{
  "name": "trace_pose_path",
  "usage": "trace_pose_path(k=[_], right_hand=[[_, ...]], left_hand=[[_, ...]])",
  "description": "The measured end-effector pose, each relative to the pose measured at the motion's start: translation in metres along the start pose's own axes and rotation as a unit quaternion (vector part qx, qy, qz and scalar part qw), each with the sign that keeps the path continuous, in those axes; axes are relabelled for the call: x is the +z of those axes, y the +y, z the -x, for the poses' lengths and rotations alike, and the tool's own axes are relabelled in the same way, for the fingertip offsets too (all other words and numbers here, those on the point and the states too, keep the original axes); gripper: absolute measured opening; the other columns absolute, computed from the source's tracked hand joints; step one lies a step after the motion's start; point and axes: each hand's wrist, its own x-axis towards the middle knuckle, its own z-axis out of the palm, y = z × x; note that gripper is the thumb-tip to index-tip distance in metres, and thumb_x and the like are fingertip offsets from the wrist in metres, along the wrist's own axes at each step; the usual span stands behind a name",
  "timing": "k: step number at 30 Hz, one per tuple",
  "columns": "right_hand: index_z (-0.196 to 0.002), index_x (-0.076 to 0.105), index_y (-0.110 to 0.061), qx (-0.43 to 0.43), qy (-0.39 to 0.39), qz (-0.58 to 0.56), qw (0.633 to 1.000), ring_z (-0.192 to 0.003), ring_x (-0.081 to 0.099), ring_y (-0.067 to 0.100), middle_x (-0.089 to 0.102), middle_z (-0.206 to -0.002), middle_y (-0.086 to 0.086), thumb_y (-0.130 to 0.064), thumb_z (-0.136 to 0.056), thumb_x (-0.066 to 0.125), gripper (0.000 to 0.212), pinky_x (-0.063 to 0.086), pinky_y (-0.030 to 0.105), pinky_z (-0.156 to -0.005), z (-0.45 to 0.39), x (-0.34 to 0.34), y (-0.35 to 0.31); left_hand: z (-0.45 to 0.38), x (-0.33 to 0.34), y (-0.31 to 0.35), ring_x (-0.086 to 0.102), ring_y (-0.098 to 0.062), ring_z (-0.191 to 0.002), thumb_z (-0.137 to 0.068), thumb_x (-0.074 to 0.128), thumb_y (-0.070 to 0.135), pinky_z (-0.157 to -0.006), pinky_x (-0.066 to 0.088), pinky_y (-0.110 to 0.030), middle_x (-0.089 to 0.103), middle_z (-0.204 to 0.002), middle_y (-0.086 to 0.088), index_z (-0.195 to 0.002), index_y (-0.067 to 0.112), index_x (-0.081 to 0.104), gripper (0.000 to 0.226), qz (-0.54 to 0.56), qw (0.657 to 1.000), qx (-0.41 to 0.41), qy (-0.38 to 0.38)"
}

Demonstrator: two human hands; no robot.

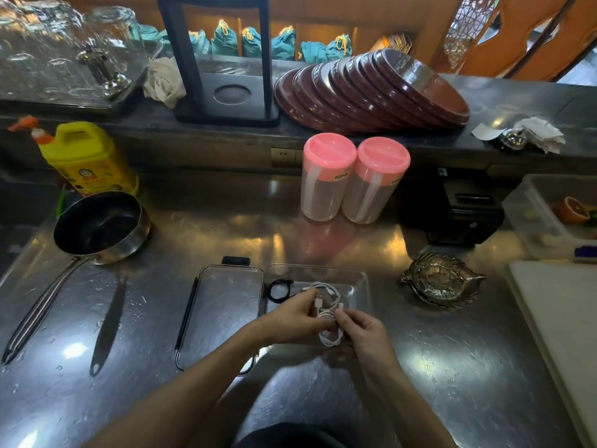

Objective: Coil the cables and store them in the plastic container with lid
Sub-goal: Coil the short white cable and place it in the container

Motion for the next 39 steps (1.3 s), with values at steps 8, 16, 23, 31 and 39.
trace_pose_path(k=[8,16,23,31,39], right_hand=[[-0.103,0.073,-0.018,0.012,-0.025,0.004,1.0,-0.08,0.063,0.041,0.076,-0.105,0.022,-0.025,-0.086,0.08,0.02,0.045,0.04,-0.063,-0.005,-0.002,0.009],[-0.091,0.072,-0.023,0.021,0.009,0.055,0.998,-0.068,0.072,0.036,0.077,-0.087,0.012,-0.032,-0.087,0.079,0.011,0.046,0.04,-0.062,-0.017,0.001,0.007],[-0.09,0.061,-0.004,0.013,0.013,0.211,0.977,-0.045,0.05,0.014,0.06,-0.069,0.015,0.001,-0.091,0.07,0.01,0.035,0.023,-0.042,-0.034,-0.004,-0.019],[-0.101,0.063,-0.021,-0.011,0.071,0.426,0.902,-0.065,0.058,0.006,0.066,-0.082,-0.003,-0.019,-0.093,0.069,0.01,0.04,0.014,-0.047,-0.04,-0.03,-0.015],[-0.101,0.065,-0.022,-0.011,0.055,0.572,0.818,-0.086,0.066,0.018,0.07,-0.096,0.002,-0.025,-0.095,0.061,0.008,0.05,0.032,-0.067,-0.05,-0.043,-0.002]], left_hand=[[-0.014,-0.008,-0.026,0.066,-0.013,-0.081,-0.086,0.075,0.017,-0.072,0.057,-0.032,0.069,-0.1,-0.009,-0.133,0.022,0.045,0.056,-0.038,0.997,-0.048,0.054],[-0.031,-0.008,-0.029,0.07,-0.003,-0.068,-0.08,0.082,0.009,-0.071,0.058,-0.027,0.076,-0.083,-0.006,-0.102,0.007,0.074,0.023,-0.015,0.991,-0.031,0.13],[-0.066,-0.012,-0.031,0.066,-0.004,-0.083,-0.085,0.076,0.02,-0.071,0.052,-0.02,0.072,-0.089,0.012,-0.103,0.022,0.079,0.019,-0.198,0.978,-0.024,0.053],[-0.089,0.02,-0.075,0.071,-0.011,-0.072,-0.084,0.071,0.01,-0.067,0.061,-0.03,0.076,-0.083,0.0,-0.092,0.013,0.078,0.011,-0.233,0.969,-0.074,-0.02],[-0.105,0.044,-0.082,0.063,-0.021,-0.071,-0.077,0.059,0.004,-0.062,0.05,-0.037,0.067,-0.075,-0.006,-0.077,0.007,0.066,0.007,-0.316,0.948,0.0,-0.036]])
